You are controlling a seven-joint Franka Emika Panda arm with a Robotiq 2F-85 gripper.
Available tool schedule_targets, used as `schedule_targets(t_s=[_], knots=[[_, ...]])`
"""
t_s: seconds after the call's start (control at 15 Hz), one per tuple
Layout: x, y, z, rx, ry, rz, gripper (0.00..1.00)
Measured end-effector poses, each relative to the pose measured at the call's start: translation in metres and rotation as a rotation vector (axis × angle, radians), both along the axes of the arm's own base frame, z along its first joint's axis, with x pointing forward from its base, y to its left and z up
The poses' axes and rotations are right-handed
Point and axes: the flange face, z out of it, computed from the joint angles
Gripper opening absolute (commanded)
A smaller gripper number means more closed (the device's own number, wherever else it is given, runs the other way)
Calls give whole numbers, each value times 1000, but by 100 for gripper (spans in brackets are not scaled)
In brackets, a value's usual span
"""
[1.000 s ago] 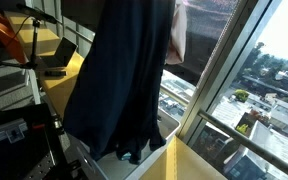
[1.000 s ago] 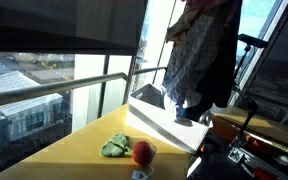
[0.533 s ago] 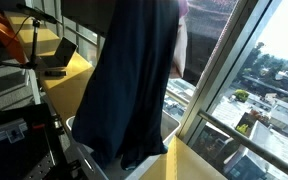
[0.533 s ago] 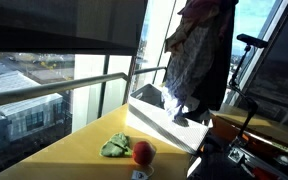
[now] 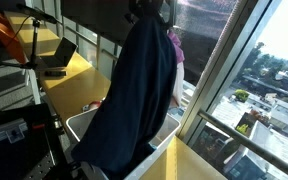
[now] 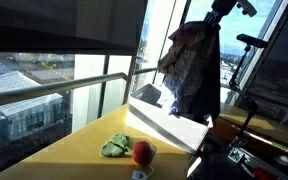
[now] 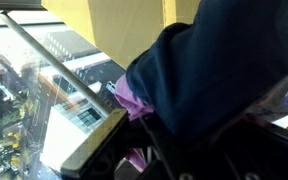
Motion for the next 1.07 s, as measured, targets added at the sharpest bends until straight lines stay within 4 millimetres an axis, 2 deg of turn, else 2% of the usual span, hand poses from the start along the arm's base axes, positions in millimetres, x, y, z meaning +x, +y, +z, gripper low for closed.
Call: schedule_targets(t_s=[0.2,0.33,0.6,0.67,0.73,0.93,1.07], knots=[[10,12,-68,28,40,27,6],[17,19,-106,47,60,41,6],[33,34,-154,72,85,67,6],[36,39,-166,77,95,72,48],[39,44,-178,83,106,78,49],[45,56,-214,96,152,91,70],[49,60,-226,99,171,93,84]])
